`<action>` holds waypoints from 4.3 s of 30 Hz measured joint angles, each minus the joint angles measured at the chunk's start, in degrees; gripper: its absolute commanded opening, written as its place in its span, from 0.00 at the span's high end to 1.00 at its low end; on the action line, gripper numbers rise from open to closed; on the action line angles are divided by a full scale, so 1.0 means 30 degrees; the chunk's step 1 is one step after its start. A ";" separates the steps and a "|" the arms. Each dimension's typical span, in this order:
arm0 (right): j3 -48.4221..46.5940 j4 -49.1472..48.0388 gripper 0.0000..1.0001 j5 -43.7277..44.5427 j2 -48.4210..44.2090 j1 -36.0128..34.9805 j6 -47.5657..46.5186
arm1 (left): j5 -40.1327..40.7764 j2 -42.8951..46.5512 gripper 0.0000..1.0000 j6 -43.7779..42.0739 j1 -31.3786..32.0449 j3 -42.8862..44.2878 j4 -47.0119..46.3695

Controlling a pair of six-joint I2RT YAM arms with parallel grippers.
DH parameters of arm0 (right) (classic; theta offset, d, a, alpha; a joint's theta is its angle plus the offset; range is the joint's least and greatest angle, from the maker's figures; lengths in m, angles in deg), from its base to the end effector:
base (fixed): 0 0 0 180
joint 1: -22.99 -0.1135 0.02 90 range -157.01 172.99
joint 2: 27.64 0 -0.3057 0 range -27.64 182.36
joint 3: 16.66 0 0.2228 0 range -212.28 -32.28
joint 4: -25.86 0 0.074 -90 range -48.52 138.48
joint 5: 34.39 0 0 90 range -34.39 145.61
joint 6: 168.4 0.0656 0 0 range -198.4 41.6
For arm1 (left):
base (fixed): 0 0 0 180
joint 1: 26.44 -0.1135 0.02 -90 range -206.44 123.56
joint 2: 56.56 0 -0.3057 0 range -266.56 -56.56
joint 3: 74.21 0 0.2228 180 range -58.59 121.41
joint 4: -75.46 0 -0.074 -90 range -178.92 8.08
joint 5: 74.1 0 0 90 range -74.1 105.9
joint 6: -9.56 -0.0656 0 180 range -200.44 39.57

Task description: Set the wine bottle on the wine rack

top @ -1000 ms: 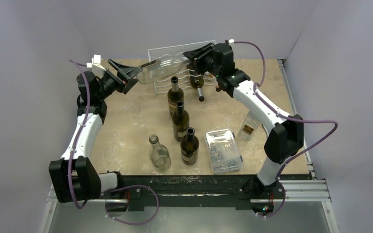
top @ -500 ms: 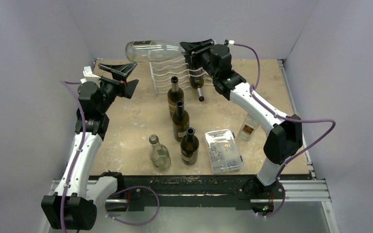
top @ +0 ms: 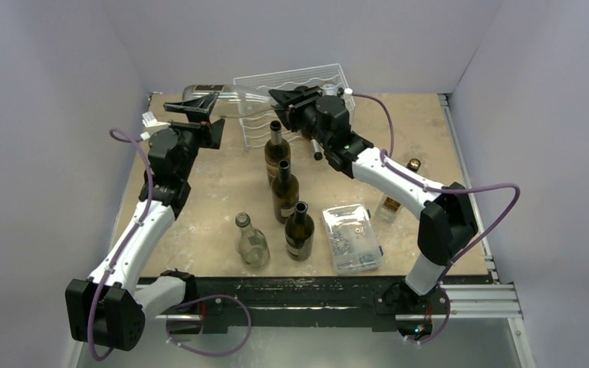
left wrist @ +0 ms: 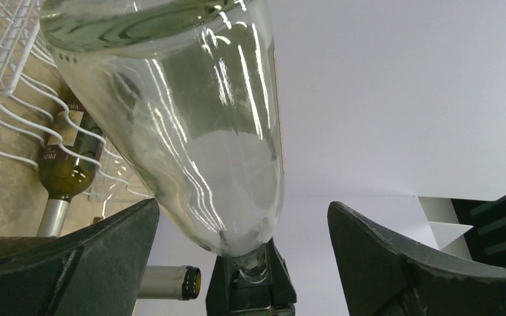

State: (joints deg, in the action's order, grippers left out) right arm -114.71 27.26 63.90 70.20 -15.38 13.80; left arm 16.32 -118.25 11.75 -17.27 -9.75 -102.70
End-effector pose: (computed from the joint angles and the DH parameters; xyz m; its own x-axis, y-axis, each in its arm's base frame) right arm 0.3378 0.2554 0.4143 -0.5002 0.8652 0.0354 0.0355 -0.0203 0.9992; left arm 0.2342 -0.0373 0.3957 -0.1526 -0.9875 0.0383 0.0102 -0.0404 -0.9991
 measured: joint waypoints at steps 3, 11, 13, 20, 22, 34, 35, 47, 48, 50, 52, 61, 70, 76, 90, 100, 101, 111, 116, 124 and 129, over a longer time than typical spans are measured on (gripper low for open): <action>0.0503 -0.0277 1.00 0.0044 -0.0299 -0.0197 0.0321 | 0.1253 0.0022 0.00 -0.0080 0.0627 -0.0219 -0.0554; 0.0984 -0.0699 1.00 0.0750 -0.1596 -0.0976 0.0408 | 0.2943 -0.0175 0.00 -0.0058 0.1639 -0.0248 -0.1982; 0.0991 -0.0685 1.00 0.0816 -0.1887 -0.1362 0.0291 | 0.3162 -0.0262 0.00 0.0044 0.1785 -0.0211 -0.2164; 0.2135 -0.0925 1.00 0.0969 -0.3264 -0.2463 -0.0466 | 0.3621 -0.0335 0.20 0.0058 0.2084 0.0182 -0.2659; 0.2696 -0.1158 1.00 0.1311 -0.3665 -0.2608 -0.0539 | 0.3534 -0.0335 0.36 0.0138 0.2164 0.0182 -0.2681; 0.4699 -0.2849 0.14 0.0780 -0.5034 -0.2594 -0.4218 | 0.2674 -0.1020 1.00 0.0539 0.2353 -0.0466 -0.4197; 0.4692 -0.2390 0.09 0.0393 -0.5457 -0.2623 -0.5100 | 0.2616 -0.1020 1.00 0.0488 0.2353 -0.0466 -0.4153; 0.2492 0.6543 0.01 -0.3818 -0.8743 -0.3024 -1.9001 | 0.0954 -0.0226 1.00 -0.2055 0.2157 0.1355 0.0095; 0.1836 0.7584 0.01 -0.4109 -0.8735 -0.3031 -2.0269 | 0.0597 -0.0226 1.00 -0.2492 0.2149 0.1647 0.0699; 0.0423 0.9734 0.01 -0.4452 -0.8699 -0.3031 -2.2491 | -0.0168 -0.0226 1.00 -0.3322 0.2149 0.2200 0.1785; -0.1319 1.1868 0.01 -0.4612 -0.8437 -0.3038 -2.4327 | -0.0772 -0.0226 1.00 -0.3825 0.2178 0.2565 0.2295; -0.5646 1.7522 0.01 -0.3810 -0.6688 -0.3067 -2.8997 | -0.2164 -0.0189 1.00 -0.4102 0.2259 0.2878 0.3373; -0.7191 1.9744 0.12 -0.3963 -0.3759 -0.3213 -3.0148 | -0.3271 -0.1064 1.00 -0.4109 0.3606 0.5173 0.4160; -0.7162 1.9853 0.18 -0.3956 -0.3504 -0.3279 -3.0330 | -0.3730 -0.1450 1.00 -0.4787 0.4699 0.5923 0.4386; -0.5224 1.8637 1.00 -0.4597 -0.5209 -0.3708 -3.1051 | -0.3730 -0.1923 1.00 -0.6674 0.5654 0.8167 0.7468; 0.0379 1.3610 1.00 -0.5493 -0.8233 -0.3730 -2.8021 | -0.3854 -0.2426 0.06 -0.8029 0.6266 0.9442 1.0098; 0.0656 1.3245 1.00 -0.5778 -0.8349 -0.3723 -2.7554 | -0.3847 -0.2484 0.03 -0.7992 0.6266 0.9588 1.0404; 0.0962 1.0069 1.00 -0.6827 -0.8517 -0.3534 -2.3627 | -0.2798 -0.2892 0.00 -0.7635 0.6076 1.3027 1.2488; 0.0503 1.0295 1.00 -0.7679 -0.8335 -0.2958 -2.2826 | -0.2696 -0.2914 0.00 -0.8320 0.6069 1.3318 1.2480; 0.0481 1.0571 1.00 -0.9194 -0.8313 -0.0984 -2.1332 | -0.2127 -0.2718 0.00 -1.1125 0.5938 1.3522 1.2335; 0.0481 1.1169 1.00 -0.9078 -0.8313 0.0911 -1.9970 | -0.1392 -0.1843 0.00 -1.3070 0.5435 1.3908 1.2458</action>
State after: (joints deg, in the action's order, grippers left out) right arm -113.27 60.77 36.67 45.26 -12.64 -46.11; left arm 12.15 -123.78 -27.46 -0.96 31.97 -65.33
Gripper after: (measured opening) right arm 0.513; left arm 0.998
